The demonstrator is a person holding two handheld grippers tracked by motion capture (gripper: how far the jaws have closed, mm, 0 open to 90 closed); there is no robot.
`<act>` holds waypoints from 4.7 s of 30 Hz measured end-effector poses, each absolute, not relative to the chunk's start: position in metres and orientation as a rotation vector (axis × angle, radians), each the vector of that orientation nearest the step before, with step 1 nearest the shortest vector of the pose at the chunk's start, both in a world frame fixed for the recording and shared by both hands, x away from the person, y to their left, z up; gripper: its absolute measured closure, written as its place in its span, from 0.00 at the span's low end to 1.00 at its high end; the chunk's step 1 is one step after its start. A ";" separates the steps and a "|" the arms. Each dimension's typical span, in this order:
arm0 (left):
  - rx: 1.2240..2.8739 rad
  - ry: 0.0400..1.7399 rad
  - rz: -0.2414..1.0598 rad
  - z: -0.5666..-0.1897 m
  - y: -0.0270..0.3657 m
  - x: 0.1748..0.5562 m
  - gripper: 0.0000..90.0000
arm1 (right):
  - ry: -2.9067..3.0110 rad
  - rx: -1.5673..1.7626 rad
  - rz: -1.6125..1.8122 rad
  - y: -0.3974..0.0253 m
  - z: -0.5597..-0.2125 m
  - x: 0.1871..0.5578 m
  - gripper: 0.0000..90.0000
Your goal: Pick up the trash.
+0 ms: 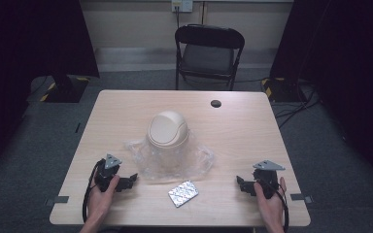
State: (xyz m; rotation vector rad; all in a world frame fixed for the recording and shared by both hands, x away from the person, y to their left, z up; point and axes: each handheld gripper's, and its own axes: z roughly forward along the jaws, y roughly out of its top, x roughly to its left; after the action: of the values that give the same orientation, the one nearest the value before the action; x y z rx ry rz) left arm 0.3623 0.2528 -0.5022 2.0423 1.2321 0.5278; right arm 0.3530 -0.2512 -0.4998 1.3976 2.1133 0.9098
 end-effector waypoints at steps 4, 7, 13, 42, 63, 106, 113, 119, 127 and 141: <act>2.035 1.245 0.527 -0.502 0.251 0.363 0.07 | 2.112 1.397 0.910 -0.251 -0.500 0.353 0.11; 2.043 1.240 0.524 -0.502 0.252 0.363 0.07 | 2.112 1.397 0.909 -0.251 -0.500 0.353 0.11; 2.032 1.264 0.533 -0.499 0.253 0.361 0.15 | 2.113 1.397 0.909 -0.251 -0.500 0.353 0.12; 1.866 1.109 0.404 -0.435 0.258 0.364 0.19 | 2.113 1.395 0.908 -0.251 -0.500 0.353 0.11; 1.823 0.977 0.354 -0.378 0.222 0.416 0.19 | 2.115 1.394 0.908 -0.251 -0.500 0.353 0.11; 1.978 0.991 0.363 -0.396 0.185 0.464 0.19 | 2.115 1.394 0.908 -0.251 -0.500 0.353 0.11; 1.952 0.963 0.400 -0.385 0.190 0.459 0.19 | 2.115 1.395 0.908 -0.251 -0.500 0.353 0.11; 1.919 0.953 0.433 -0.379 0.202 0.446 0.19 | 2.115 1.394 0.909 -0.251 -0.500 0.353 0.11; 1.917 0.933 0.432 -0.375 0.213 0.429 0.19 | 2.114 1.395 0.908 -0.251 -0.500 0.353 0.11; 1.893 0.917 0.389 -0.383 0.226 0.390 0.19 | 2.114 1.396 0.908 -0.251 -0.500 0.353 0.11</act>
State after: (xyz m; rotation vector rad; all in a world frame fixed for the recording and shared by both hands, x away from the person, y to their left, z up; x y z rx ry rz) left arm 0.3902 0.2261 -0.3825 1.8932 0.9174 0.3885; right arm 0.3531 -0.2512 -0.4998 1.3958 2.1143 0.9082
